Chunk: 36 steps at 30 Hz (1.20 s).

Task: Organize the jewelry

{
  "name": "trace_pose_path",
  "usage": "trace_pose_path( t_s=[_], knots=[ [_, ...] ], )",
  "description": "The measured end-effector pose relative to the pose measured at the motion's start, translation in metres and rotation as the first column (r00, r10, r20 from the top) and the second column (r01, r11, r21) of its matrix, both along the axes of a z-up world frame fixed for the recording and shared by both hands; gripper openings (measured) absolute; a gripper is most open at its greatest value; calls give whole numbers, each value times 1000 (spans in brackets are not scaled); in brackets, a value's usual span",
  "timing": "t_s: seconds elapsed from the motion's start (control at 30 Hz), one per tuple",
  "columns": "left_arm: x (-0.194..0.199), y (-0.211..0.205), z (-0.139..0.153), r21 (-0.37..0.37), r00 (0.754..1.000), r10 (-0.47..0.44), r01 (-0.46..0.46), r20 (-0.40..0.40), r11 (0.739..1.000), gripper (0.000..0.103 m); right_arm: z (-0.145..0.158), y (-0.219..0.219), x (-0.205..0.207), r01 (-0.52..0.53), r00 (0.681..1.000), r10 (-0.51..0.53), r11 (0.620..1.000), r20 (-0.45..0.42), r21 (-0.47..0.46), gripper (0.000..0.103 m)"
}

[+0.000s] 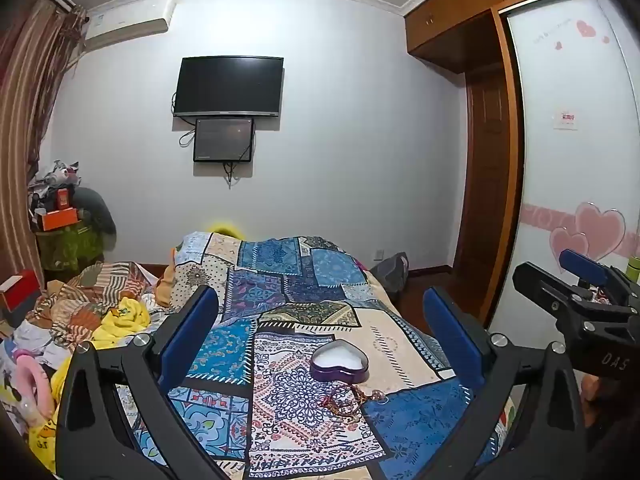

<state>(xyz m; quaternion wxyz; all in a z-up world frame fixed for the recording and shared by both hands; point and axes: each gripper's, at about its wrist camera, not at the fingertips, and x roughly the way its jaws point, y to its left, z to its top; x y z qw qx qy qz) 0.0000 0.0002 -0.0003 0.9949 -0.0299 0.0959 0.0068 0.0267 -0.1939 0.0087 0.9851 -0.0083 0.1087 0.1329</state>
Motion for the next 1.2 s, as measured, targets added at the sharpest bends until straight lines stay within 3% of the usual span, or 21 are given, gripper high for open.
trace_pose_path(
  t_s=[1.2],
  knots=[
    [7, 5, -5, -26, 999, 21, -21, -29, 999, 103, -6, 10, -4, -3, 1000, 3, 1000, -17, -9, 102]
  ],
)
